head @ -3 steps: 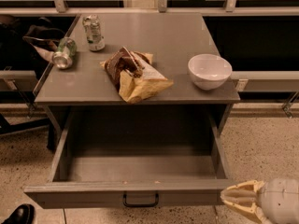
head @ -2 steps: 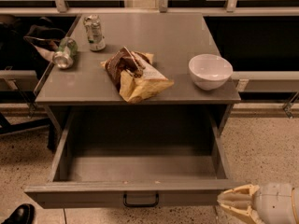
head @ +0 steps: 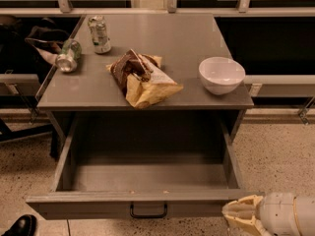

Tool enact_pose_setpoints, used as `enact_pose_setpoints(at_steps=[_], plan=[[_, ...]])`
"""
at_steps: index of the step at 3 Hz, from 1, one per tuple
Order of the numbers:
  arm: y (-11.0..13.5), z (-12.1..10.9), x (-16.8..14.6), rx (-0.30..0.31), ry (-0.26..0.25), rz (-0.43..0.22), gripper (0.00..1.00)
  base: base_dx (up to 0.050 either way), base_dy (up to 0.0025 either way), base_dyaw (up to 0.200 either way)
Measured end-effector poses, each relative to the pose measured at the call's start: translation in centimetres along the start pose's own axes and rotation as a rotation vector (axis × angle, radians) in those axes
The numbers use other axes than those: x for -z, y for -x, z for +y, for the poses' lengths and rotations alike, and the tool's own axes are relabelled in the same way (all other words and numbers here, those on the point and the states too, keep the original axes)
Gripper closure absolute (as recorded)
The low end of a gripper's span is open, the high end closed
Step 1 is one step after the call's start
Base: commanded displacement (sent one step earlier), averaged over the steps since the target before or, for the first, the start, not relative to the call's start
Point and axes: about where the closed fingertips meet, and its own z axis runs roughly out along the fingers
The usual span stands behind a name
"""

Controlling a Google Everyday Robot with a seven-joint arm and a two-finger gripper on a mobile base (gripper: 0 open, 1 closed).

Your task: Close top drawer

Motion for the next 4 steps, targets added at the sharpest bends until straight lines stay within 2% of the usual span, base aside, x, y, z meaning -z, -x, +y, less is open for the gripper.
enact_pose_setpoints(at_steps=[3, 4], plan=[[0.6, -0.7, -4.5, -0.003, 0.091, -0.004, 1.0, 0.0, 0.0, 0.0], [2.6, -1.3, -6.4, 0.054, 0.125, 0.008, 1.0, 0.045, 0.0, 0.0]])
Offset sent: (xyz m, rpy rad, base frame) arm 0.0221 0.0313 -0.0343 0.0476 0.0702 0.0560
